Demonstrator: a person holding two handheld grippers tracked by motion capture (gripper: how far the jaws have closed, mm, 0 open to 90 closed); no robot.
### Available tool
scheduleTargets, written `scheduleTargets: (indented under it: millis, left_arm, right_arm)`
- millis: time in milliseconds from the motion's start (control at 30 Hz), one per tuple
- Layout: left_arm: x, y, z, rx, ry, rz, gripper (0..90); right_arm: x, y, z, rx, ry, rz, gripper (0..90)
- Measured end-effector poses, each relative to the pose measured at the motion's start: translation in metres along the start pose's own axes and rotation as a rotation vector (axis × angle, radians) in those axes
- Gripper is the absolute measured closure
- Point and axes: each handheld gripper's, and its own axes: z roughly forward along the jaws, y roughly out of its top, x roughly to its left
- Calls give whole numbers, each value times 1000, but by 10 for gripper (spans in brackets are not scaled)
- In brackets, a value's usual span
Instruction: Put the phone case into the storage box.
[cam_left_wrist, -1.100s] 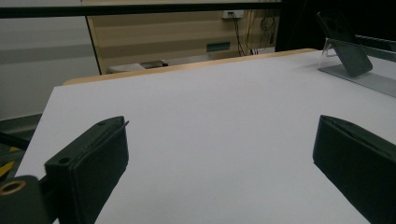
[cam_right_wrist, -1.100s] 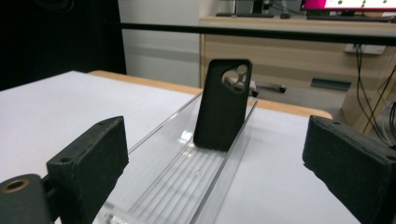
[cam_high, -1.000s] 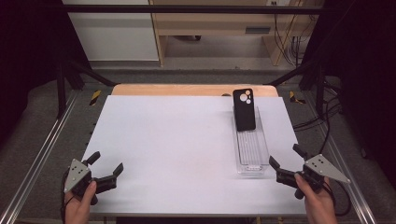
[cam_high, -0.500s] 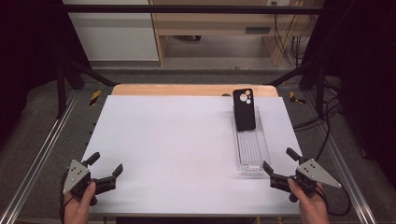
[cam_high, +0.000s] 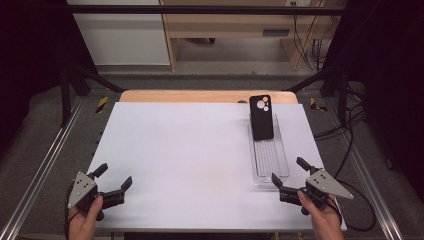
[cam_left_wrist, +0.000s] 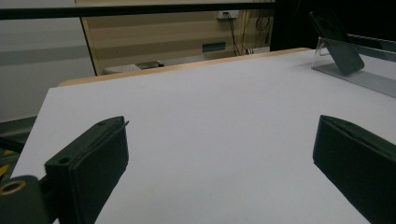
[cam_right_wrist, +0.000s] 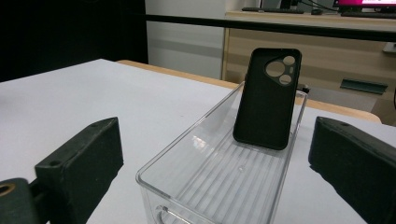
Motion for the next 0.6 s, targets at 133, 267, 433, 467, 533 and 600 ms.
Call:
scheduleTargets:
  millis: [133, 267, 433, 467, 533, 600]
  left_arm:
    - [-1, 0, 1, 6, -8, 4, 36]
    - [-2, 0, 1, 7, -17, 10, 36]
    - [-3, 0, 1, 9, -26, 12, 35]
    - [-4, -1, 1, 9, -28, 13, 36]
    - [-4, -1, 2, 11, -32, 15, 36]
    - [-4, -1, 2, 12, -36, 17, 36]
  right_arm:
    - [3, 1, 4, 1, 7, 5, 32]
    - [6, 1, 10, -2, 14, 11, 32]
    - [9, 0, 15, -8, 20, 24, 32]
    - [9, -1, 17, -10, 18, 21, 32]
    - [10, -1, 19, -11, 23, 30, 32]
    - [11, -2, 21, -16, 26, 32, 31]
